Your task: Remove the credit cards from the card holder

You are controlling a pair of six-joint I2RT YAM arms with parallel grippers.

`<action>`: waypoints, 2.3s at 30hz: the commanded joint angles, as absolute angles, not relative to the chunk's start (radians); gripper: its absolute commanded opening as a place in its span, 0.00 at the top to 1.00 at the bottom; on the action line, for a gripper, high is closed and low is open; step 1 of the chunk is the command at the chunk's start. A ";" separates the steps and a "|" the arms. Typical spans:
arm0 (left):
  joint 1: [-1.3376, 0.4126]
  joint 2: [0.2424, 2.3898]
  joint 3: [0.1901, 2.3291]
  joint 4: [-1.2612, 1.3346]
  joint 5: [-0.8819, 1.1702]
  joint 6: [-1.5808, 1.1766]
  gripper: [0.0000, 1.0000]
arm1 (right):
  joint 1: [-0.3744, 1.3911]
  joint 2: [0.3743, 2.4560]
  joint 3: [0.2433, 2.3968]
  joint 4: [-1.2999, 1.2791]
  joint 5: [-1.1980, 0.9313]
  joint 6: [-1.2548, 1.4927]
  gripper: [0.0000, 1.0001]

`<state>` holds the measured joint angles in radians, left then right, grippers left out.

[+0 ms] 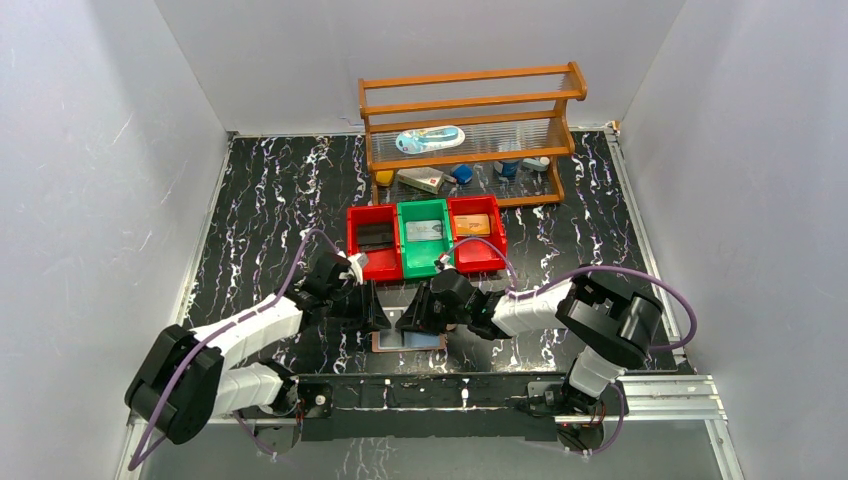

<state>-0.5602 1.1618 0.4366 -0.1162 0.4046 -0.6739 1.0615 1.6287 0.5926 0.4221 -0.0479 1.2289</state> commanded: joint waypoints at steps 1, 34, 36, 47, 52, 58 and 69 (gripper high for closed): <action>-0.568 1.178 0.421 -0.121 0.379 -0.680 0.64 | 1.062 1.624 0.581 0.405 -0.025 1.224 0.59; -0.595 1.193 0.390 -0.116 0.363 -0.685 0.69 | 1.058 1.628 0.592 0.343 0.017 1.247 0.62; -0.596 1.195 0.392 -0.117 0.363 -0.685 0.70 | 1.062 1.618 0.593 0.308 0.043 1.254 0.62; -0.597 1.213 0.396 -0.109 0.375 -0.681 0.72 | 1.075 1.683 0.617 0.440 -0.049 1.212 0.65; -0.598 1.207 0.385 -0.103 0.385 -0.685 0.73 | 1.075 1.690 0.555 0.649 -0.101 1.248 0.79; -0.598 1.189 0.373 -0.104 0.374 -0.687 0.74 | 1.074 1.659 0.535 0.671 -0.089 1.239 0.96; -0.598 1.175 0.374 -0.128 0.345 -0.686 0.75 | 1.065 1.530 0.496 0.485 0.018 1.233 1.00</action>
<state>-0.5838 1.1702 0.4026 -0.0643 0.3565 -0.6910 1.0618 1.5879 0.5182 0.5125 -0.0216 1.2308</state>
